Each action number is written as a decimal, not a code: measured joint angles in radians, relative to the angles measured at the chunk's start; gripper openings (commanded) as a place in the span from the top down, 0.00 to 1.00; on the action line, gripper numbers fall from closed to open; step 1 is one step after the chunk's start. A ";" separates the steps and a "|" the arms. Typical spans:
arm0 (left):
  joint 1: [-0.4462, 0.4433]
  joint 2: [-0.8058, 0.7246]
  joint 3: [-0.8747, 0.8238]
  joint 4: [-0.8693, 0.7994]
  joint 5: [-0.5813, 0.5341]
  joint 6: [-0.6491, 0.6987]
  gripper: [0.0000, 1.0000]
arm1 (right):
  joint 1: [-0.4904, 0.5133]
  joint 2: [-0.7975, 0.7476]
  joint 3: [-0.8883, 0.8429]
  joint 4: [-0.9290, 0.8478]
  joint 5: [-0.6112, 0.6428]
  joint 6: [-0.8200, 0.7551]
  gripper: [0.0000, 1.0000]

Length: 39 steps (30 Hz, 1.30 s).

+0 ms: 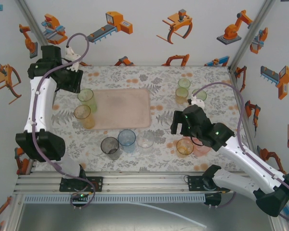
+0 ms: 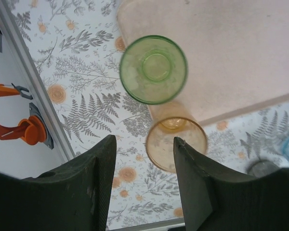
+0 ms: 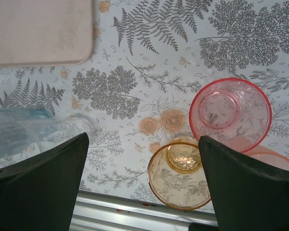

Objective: Place the glasses into the tray

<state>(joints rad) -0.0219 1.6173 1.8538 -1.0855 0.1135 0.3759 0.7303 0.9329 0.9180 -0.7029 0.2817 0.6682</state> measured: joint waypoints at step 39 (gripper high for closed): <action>-0.542 -0.328 -0.458 -0.006 0.119 0.003 0.27 | 0.000 -0.034 0.016 -0.035 -0.026 0.040 0.17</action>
<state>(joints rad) -0.5644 1.2896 1.3956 -1.0912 0.2321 0.3790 0.7303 0.8986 0.9337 -0.7383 0.2562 0.7086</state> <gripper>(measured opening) 0.741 0.832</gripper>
